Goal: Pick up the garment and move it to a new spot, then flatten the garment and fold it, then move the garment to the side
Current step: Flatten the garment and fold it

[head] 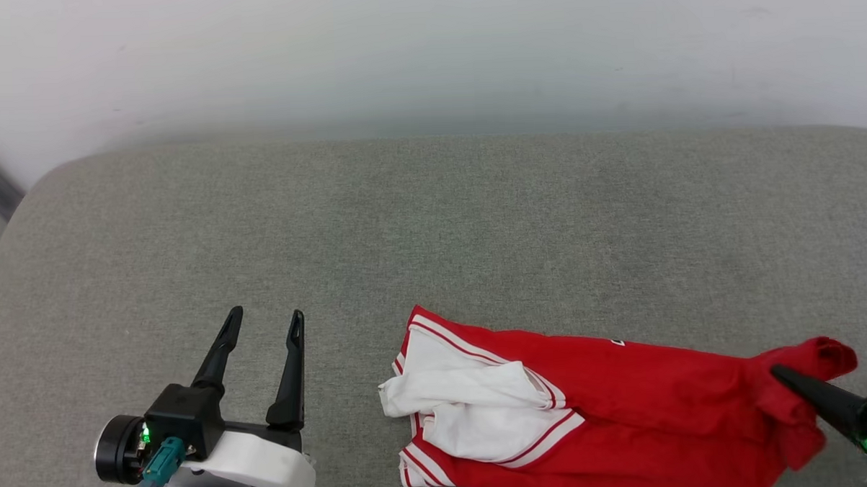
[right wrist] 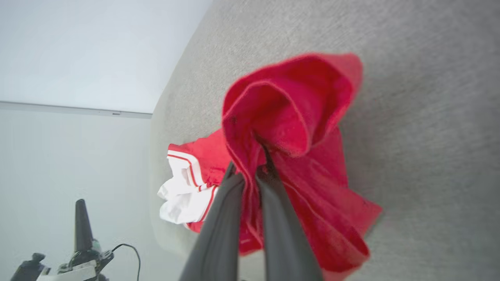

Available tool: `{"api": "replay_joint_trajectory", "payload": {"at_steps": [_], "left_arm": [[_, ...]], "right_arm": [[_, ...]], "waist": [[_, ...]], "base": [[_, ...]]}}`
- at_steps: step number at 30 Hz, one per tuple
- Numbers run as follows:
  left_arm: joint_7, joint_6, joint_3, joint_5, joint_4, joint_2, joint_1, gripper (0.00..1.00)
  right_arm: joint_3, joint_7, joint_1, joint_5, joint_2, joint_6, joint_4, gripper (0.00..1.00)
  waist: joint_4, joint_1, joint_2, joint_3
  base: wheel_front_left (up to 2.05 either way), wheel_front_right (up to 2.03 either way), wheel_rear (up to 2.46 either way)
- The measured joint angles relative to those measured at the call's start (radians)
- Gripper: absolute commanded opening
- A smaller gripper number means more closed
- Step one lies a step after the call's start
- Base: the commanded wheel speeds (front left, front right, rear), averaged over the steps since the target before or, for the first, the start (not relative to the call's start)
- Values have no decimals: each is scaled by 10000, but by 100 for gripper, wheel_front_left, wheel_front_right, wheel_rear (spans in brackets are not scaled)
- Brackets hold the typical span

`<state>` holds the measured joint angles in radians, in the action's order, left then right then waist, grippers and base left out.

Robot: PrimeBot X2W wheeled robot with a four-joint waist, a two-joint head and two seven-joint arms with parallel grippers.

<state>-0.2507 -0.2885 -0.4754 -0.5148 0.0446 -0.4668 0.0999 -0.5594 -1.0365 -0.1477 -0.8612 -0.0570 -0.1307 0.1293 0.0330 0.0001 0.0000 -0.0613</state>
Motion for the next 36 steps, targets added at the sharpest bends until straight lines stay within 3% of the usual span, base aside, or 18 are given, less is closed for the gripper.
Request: {"api": "replay_joint_trajectory", "payload": {"at_steps": [5, 11, 17, 23, 25, 26, 27, 28, 36], "left_arm": [[73, 69, -123, -6, -12, 35, 55, 100], [119, 259, -351, -17, -184, 153, 281, 100], [148, 443, -556, -4, -349, 336, 596, 100], [100, 527, -633, -2, -474, 460, 740, 100], [88, 552, -635, -2, -508, 508, 756, 100], [82, 552, -631, 0, -518, 522, 758, 100], [73, 552, -627, 0, -525, 522, 762, 100], [52, 552, -627, 4, -539, 523, 772, 100], [8, 512, -566, 65, -556, 560, 882, 100]], "right_arm": [[1062, -376, -283, -2951, 42, 0, 1210, 0], [3597, 848, -588, -5010, 48, 0, 2004, 0], [6211, 2194, -1066, -5898, 56, 0, 2345, 0], [8044, 3762, -1689, -5476, 61, 0, 2819, 0], [8479, 4161, -1813, -5085, 61, 0, 3189, 17], [8615, 4464, -1852, -4738, 63, 0, 3394, 35], [8773, 4673, -1922, -4422, 65, 0, 3597, 78], [8903, 4788, -1999, -4243, 61, 0, 3766, 100], [9789, 5262, -2628, -3452, 25, 0, 4182, 100]], "waist": [[199, 0, 0, 38], [547, -1, 0, 30], [997, 0, 0, -56], [1380, -1, 0, -250], [1472, 0, 0, -323], [1505, 0, 0, -355], [1526, 0, 0, -391], [1545, -1, 0, -421], [1481, 0, 0, -488]], "base": [[0, 0, 0], [0, 0, 0], [0, 0, 0], [0, 0, 0], [0, 0, 0], [0, 0, 0], [0, 0, 0], [0, 0, 0], [0, 0, 0]]}}
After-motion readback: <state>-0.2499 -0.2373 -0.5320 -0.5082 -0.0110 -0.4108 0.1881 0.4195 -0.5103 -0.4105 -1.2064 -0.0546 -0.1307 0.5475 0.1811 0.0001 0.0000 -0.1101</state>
